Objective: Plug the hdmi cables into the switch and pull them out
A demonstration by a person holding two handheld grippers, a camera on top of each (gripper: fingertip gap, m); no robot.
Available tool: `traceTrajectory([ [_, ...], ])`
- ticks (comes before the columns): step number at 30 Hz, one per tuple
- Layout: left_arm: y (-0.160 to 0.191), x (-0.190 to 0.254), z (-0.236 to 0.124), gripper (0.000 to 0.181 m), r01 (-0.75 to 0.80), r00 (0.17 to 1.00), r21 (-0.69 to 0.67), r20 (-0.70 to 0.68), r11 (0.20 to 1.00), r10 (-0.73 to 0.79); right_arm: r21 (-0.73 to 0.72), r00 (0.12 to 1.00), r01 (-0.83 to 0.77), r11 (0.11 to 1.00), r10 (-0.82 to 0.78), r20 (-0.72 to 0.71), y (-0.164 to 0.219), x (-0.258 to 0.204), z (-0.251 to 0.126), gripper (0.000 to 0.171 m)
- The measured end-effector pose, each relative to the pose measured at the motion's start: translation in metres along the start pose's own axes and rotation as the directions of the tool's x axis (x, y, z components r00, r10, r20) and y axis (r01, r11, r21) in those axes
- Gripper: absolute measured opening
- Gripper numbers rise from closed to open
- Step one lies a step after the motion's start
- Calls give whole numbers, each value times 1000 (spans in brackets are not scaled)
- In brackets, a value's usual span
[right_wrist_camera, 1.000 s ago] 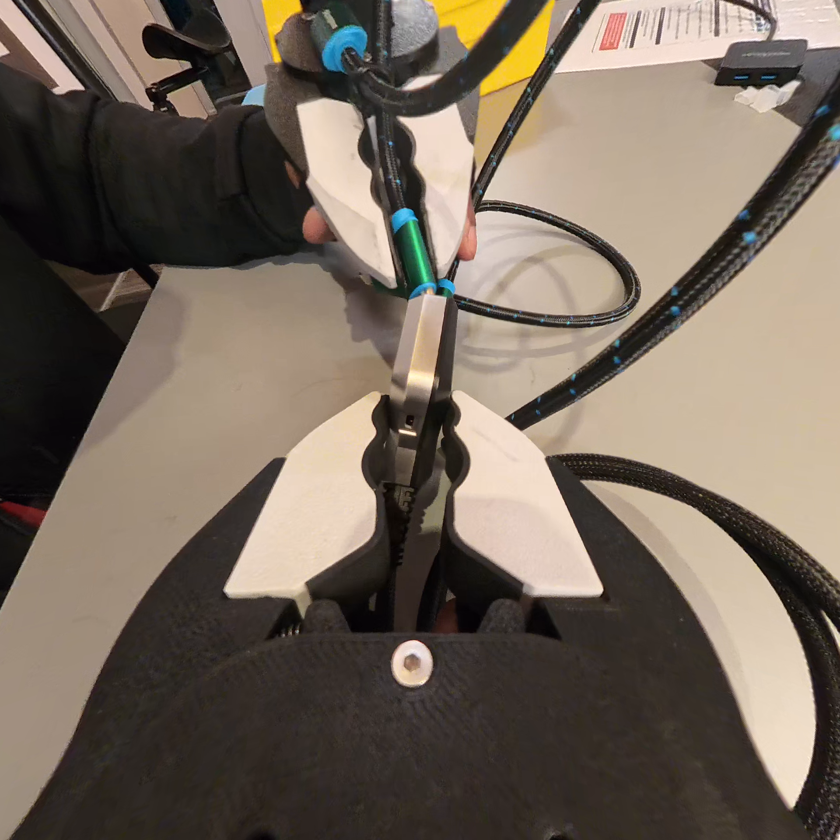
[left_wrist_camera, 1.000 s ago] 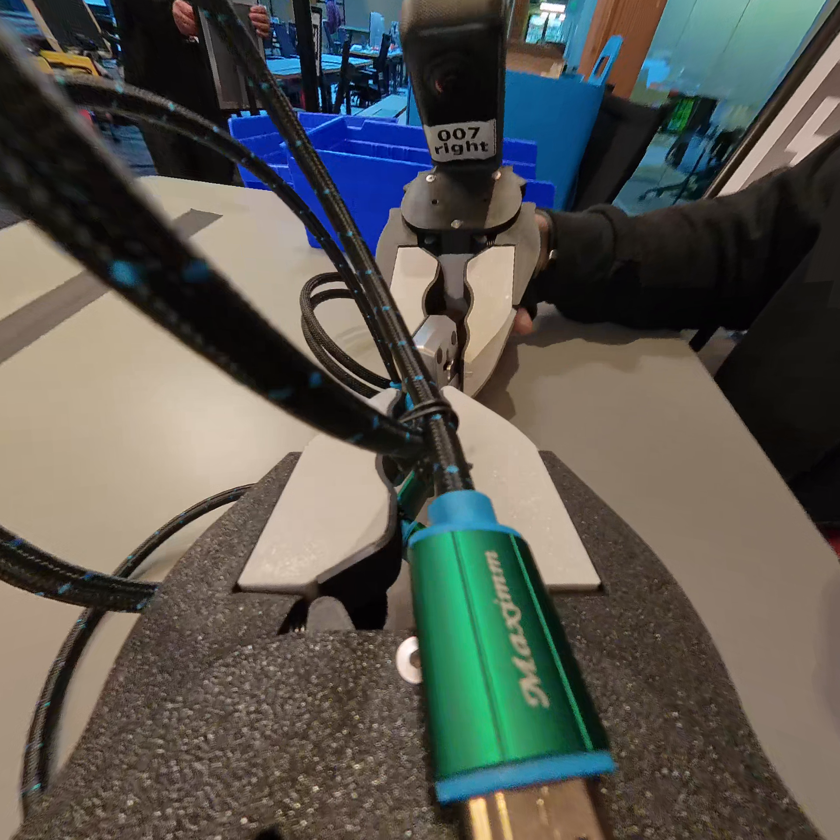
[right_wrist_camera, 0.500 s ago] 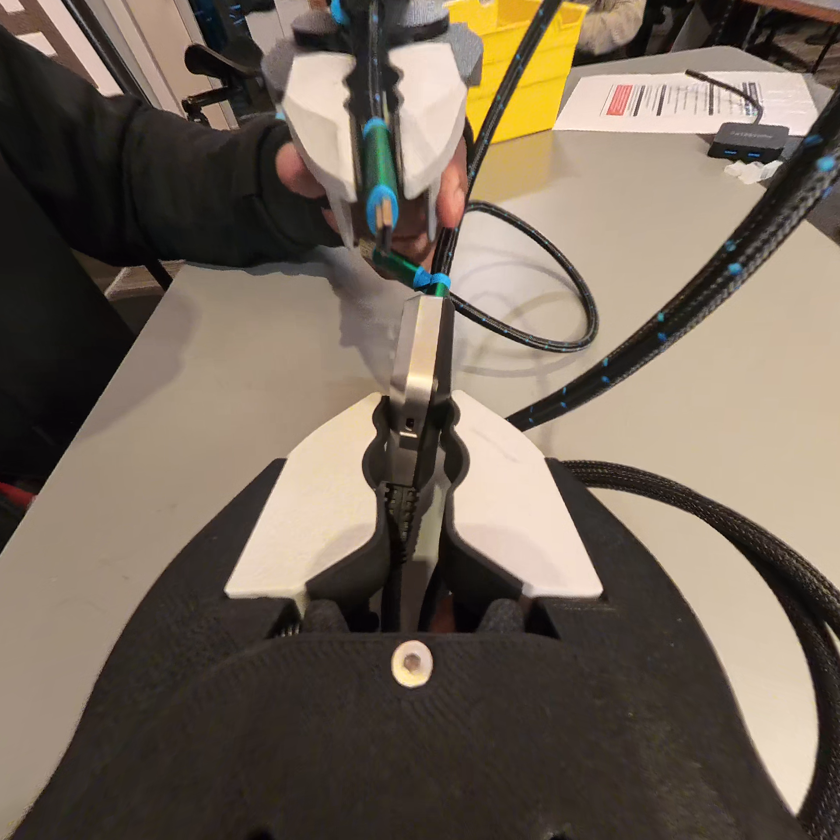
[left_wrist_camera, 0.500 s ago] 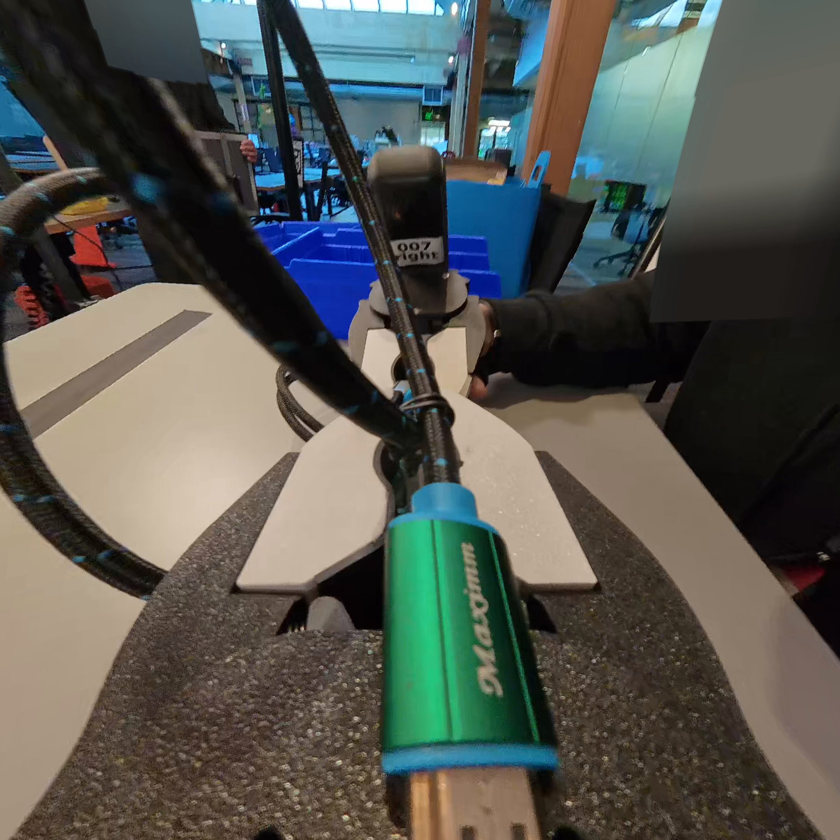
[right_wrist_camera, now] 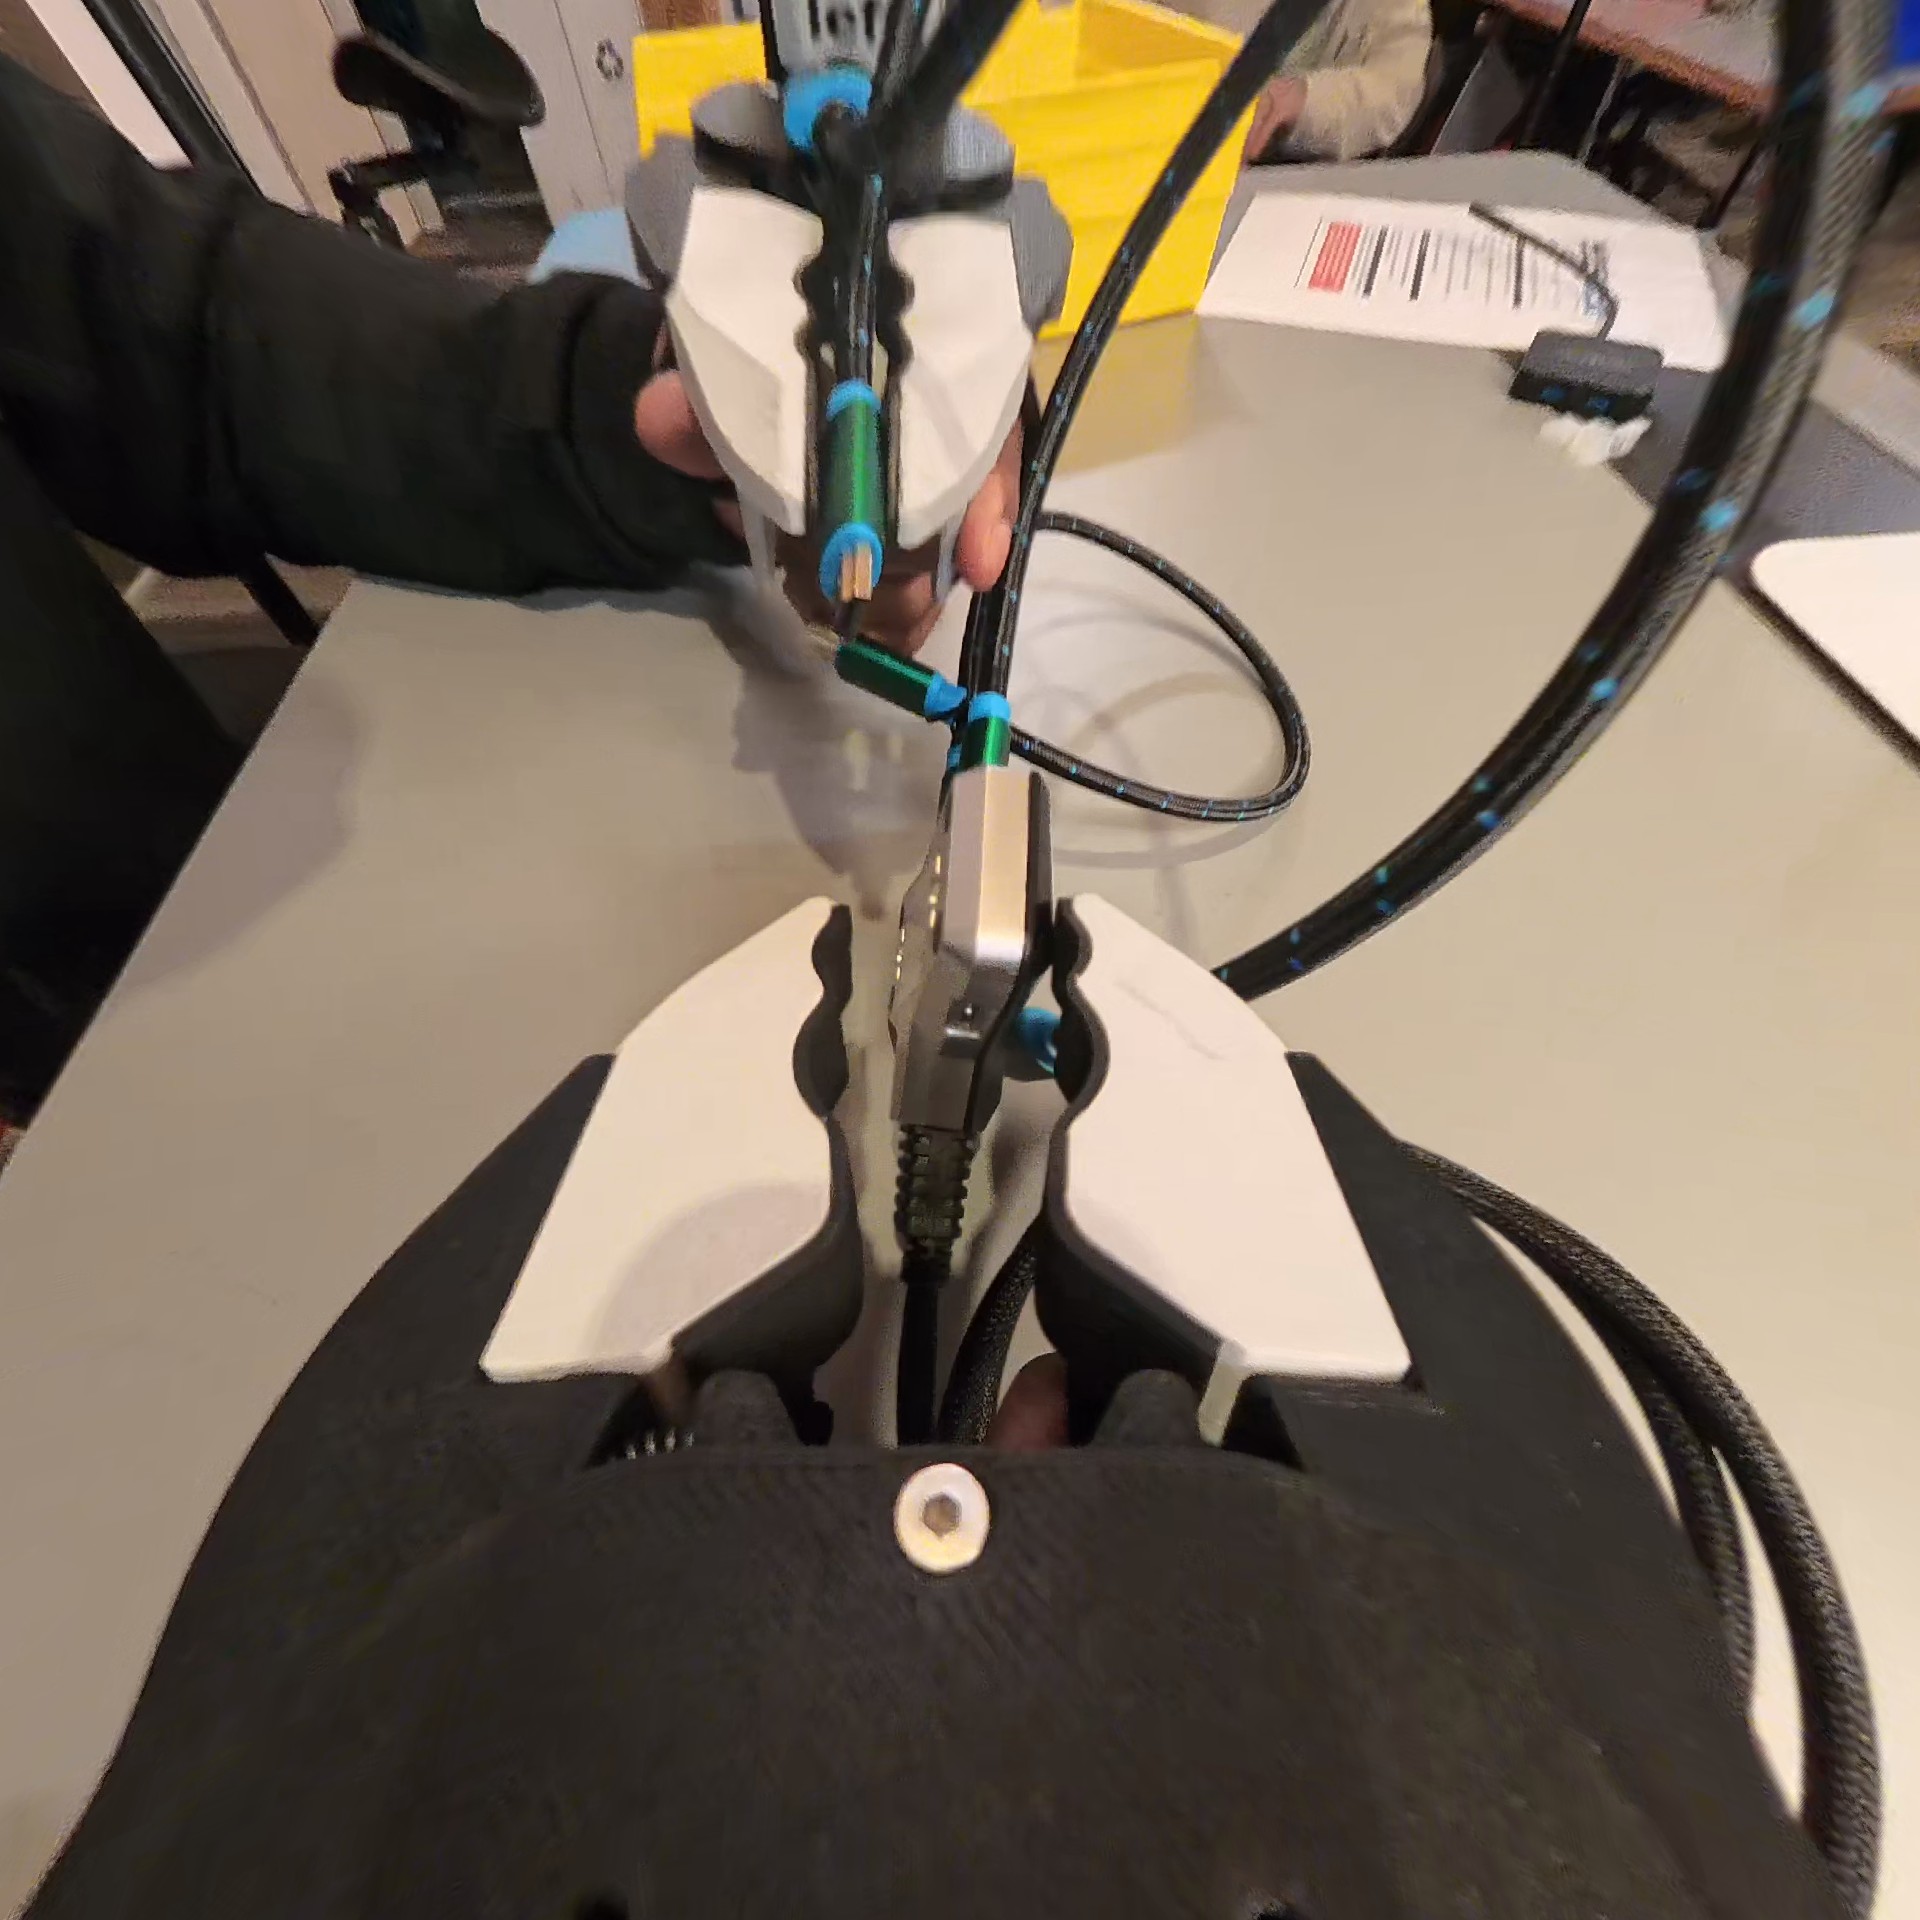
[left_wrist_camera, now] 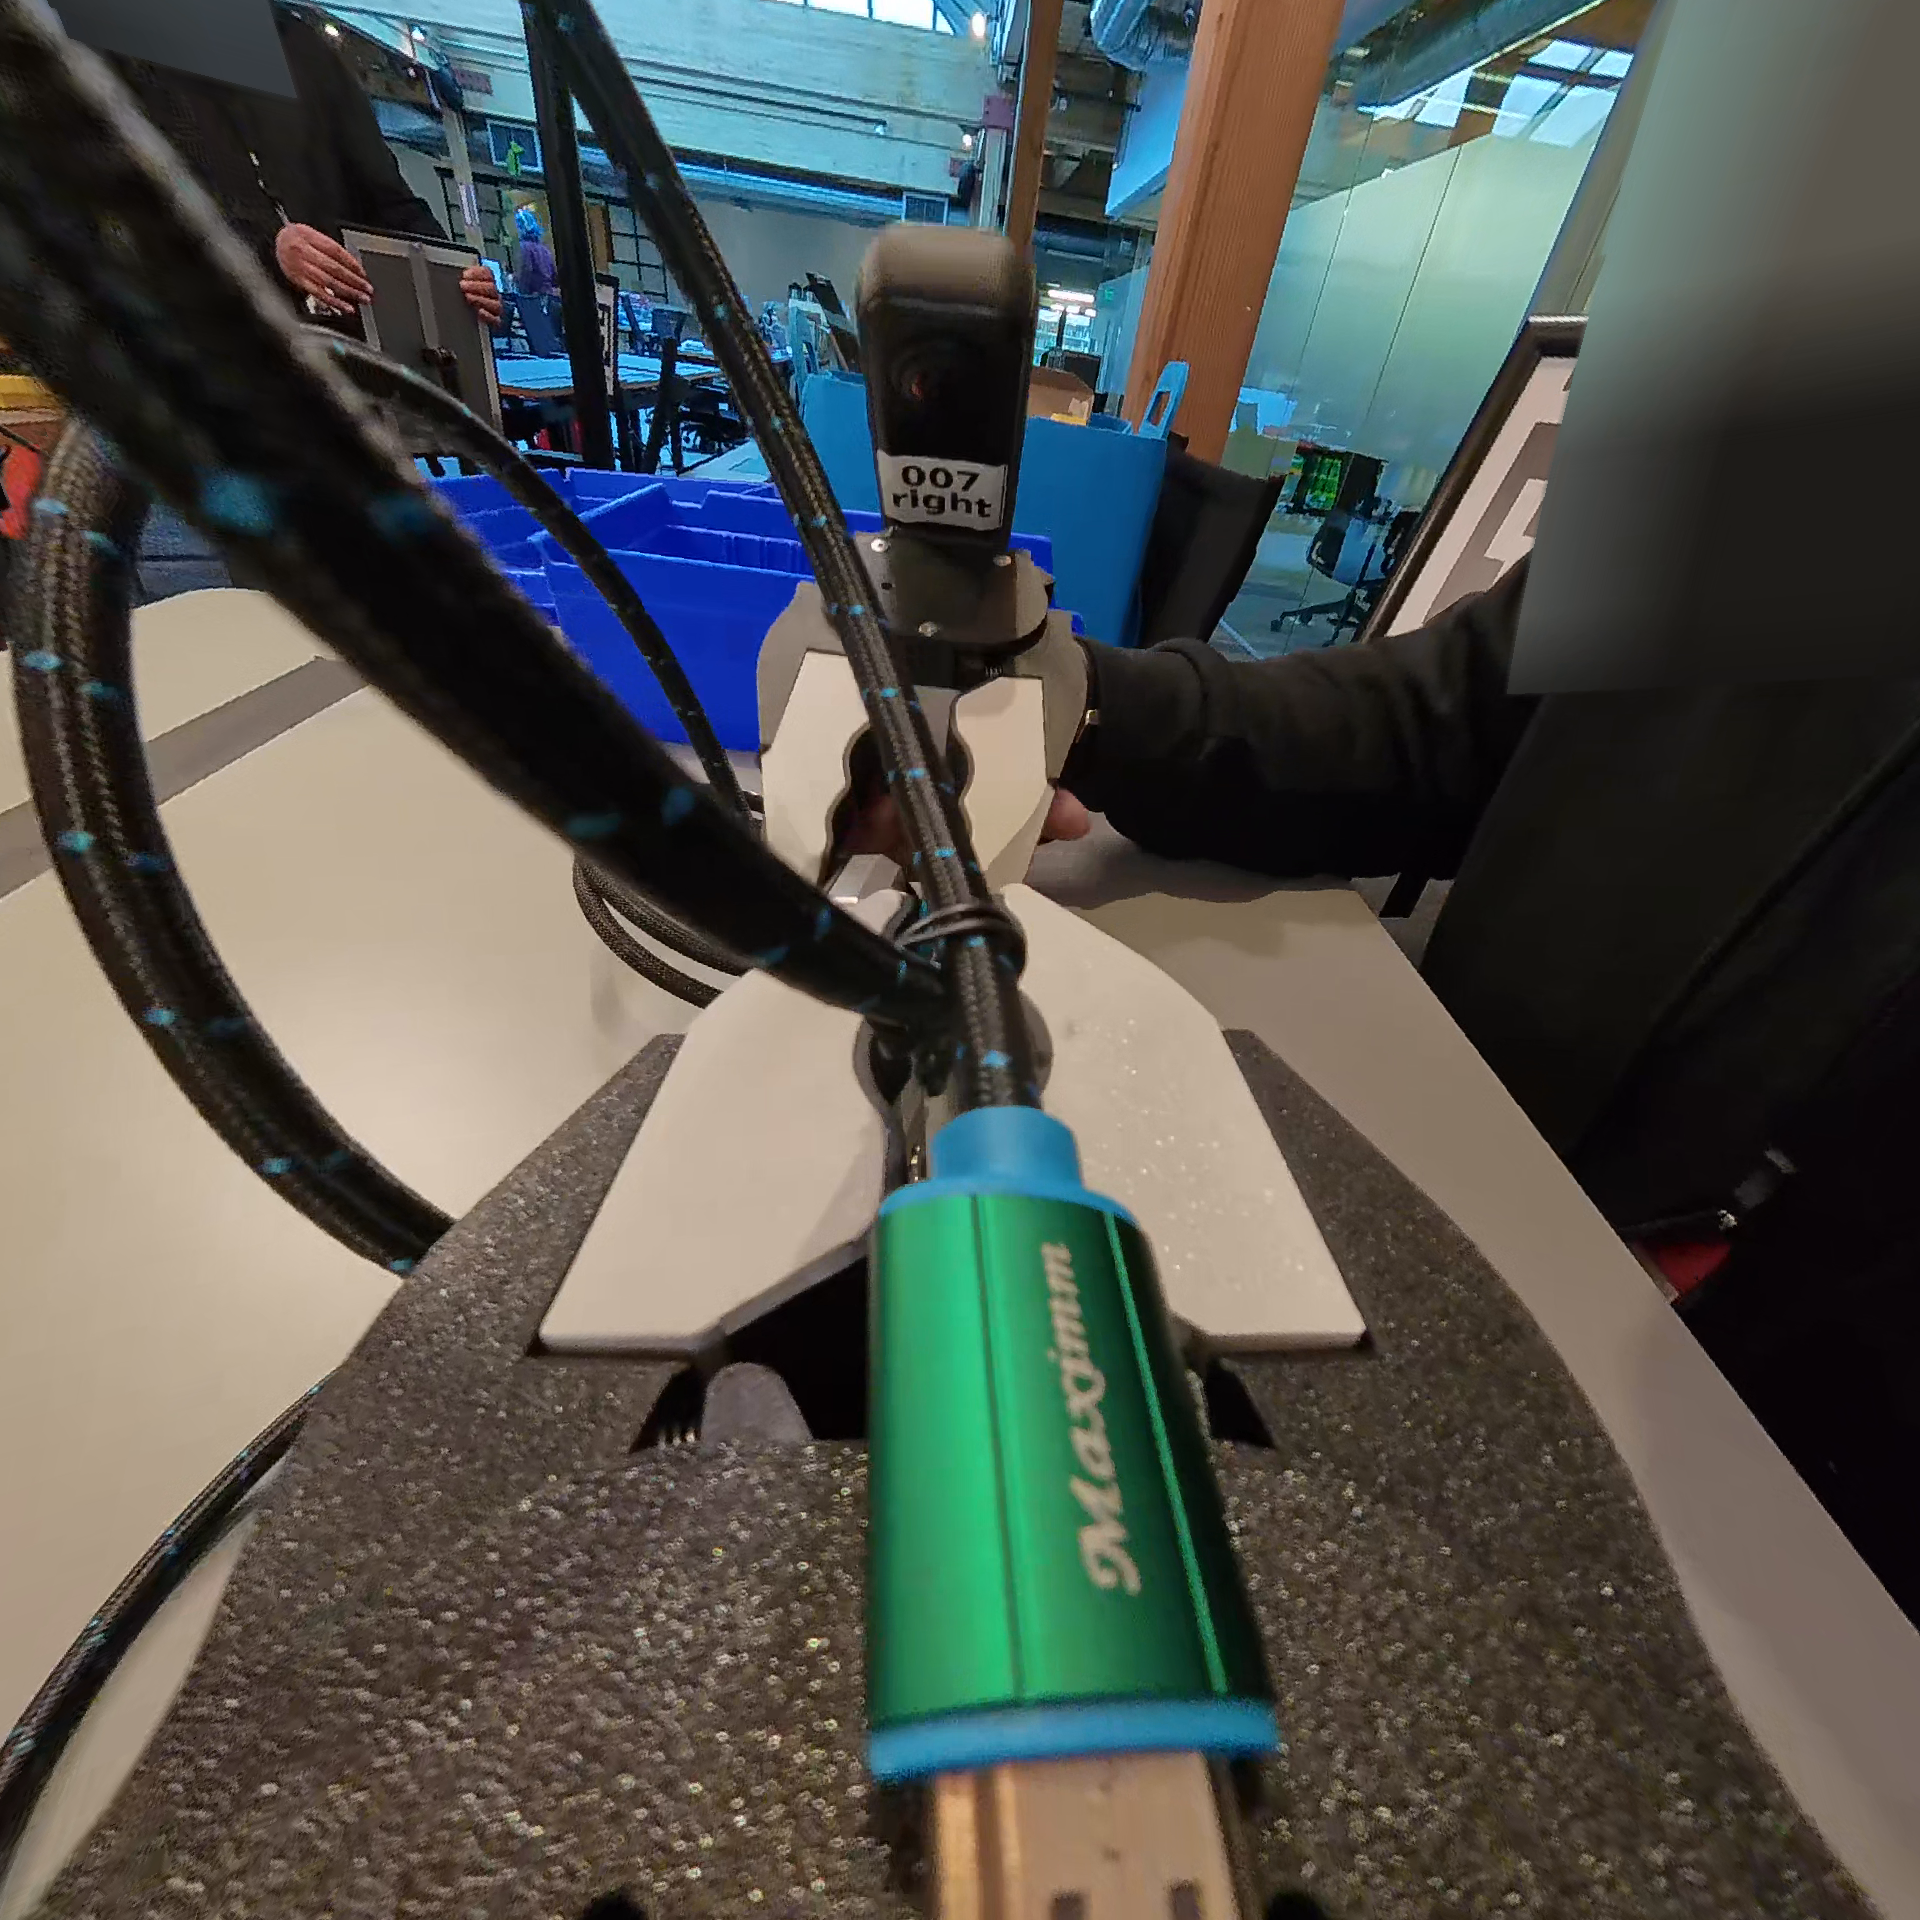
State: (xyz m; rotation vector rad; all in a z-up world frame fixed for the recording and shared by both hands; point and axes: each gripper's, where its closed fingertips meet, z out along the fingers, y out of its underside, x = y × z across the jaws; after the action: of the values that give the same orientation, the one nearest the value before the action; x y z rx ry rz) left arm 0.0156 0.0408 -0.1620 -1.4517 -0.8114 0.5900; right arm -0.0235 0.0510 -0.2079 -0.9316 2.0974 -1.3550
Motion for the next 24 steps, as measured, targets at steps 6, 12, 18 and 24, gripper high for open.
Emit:
traceTrajectory([
  [6, -4, 3, 5, 12, 22, 1000, 20, -7, 1000, -22, 103, 995, 56, 993, -47, -89, -29, 2, -16, 39],
  [12, -13, 15, 13, 12, -47, 999, 50, -4, 998, 48, 181, 993, 102, 978, -90, -71, -56, -29, 2, 32],
  [18, -8, 18, 18, 13, -44, 999, 46, -24, 998, 45, 194, 995, 75, 978, -62, -73, -54, -32, 9, 12],
  [24, 2, 20, 15, 20, -8, 998, -26, -67, 1000, 7, 168, 993, 118, 979, -111, -50, -46, -35, 5, 11],
])
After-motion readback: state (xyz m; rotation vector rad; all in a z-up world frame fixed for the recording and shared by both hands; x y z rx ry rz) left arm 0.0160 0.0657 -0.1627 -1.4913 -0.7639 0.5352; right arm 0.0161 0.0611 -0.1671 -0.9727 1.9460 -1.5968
